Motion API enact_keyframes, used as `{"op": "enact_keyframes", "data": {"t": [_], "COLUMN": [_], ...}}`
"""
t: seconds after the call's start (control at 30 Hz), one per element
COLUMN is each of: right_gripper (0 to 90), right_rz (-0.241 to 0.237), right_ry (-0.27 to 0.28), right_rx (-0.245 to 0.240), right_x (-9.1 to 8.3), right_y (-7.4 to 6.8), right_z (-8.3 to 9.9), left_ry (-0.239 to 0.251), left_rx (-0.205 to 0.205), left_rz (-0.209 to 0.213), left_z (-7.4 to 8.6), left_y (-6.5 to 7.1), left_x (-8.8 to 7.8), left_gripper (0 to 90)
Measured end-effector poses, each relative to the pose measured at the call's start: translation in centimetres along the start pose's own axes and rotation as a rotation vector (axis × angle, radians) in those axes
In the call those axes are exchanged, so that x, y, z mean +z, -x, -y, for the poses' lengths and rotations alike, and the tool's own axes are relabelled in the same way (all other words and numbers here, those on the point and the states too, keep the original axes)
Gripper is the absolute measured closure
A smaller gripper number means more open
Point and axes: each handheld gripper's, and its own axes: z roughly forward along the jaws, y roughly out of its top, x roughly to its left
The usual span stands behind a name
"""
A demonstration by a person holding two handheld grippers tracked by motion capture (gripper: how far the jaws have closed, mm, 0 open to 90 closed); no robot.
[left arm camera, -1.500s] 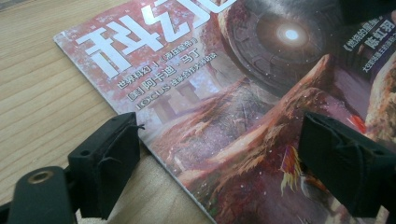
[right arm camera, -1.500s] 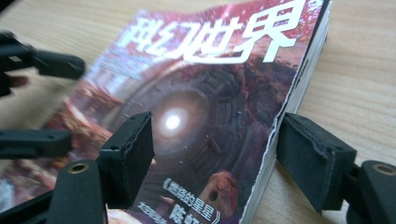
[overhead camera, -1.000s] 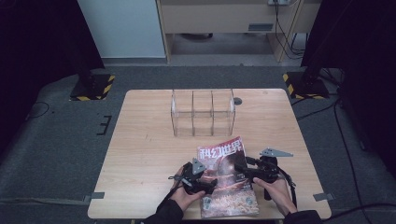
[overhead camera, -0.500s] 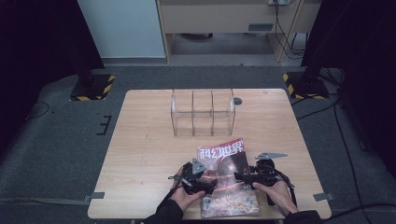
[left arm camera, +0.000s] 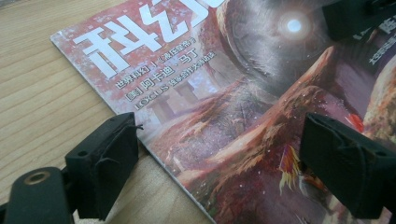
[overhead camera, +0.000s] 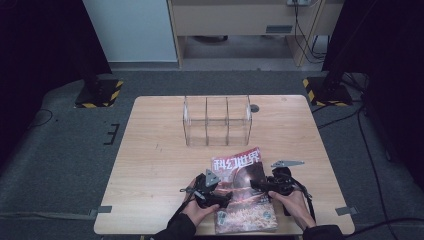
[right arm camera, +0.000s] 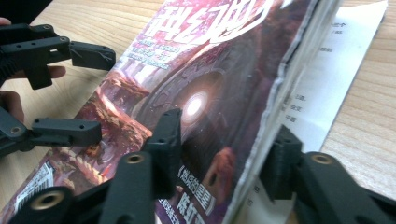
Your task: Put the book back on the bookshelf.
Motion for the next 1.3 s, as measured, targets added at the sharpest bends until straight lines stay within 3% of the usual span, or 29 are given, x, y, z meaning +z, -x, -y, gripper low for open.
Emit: {"op": "enact_keyframes", "data": {"t": [0.2,0.33,0.5,0.73,1.0,1.13,1.3], "right_gripper": [74.1,78.6,85.1,86.0,86.1,86.2,86.1], "right_rz": [-0.007,-0.016,-0.055,-0.084,-0.147,-0.165,-0.170], "right_ry": [0.010,0.014,0.060,0.105,0.192,0.227,0.227], "right_rx": [0.022,0.016,0.021,-0.011,-0.057,-0.070,-0.078], "right_x": [-0.4,-0.6,-1.1,-1.7,-2.8,-3.3,-3.2], "right_y": [0.2,0.0,-0.2,-0.8,-1.4,-1.6,-1.6], "right_z": [-0.3,-0.5,-0.9,-1.2,-1.8,-1.9,-1.9], "left_ry": [0.007,0.014,0.041,0.055,0.046,0.055,0.046], "left_rx": [-0.022,-0.044,-0.078,-0.106,-0.100,-0.101,-0.100], "left_rz": [-0.002,-0.009,-0.003,-0.001,0.022,0.063,0.085], "left_z": [0.0,-0.1,-0.3,-0.3,-0.2,-0.2,-0.1], "left_y": [-0.3,-0.7,-1.2,-1.5,-1.5,-1.5,-1.4], "left_x": [-0.3,-0.6,-1.0,-1.1,-1.0,-0.9,-0.6], "left_gripper": [16.5,19.3,19.8,19.9,18.1,16.9,14.8]}}
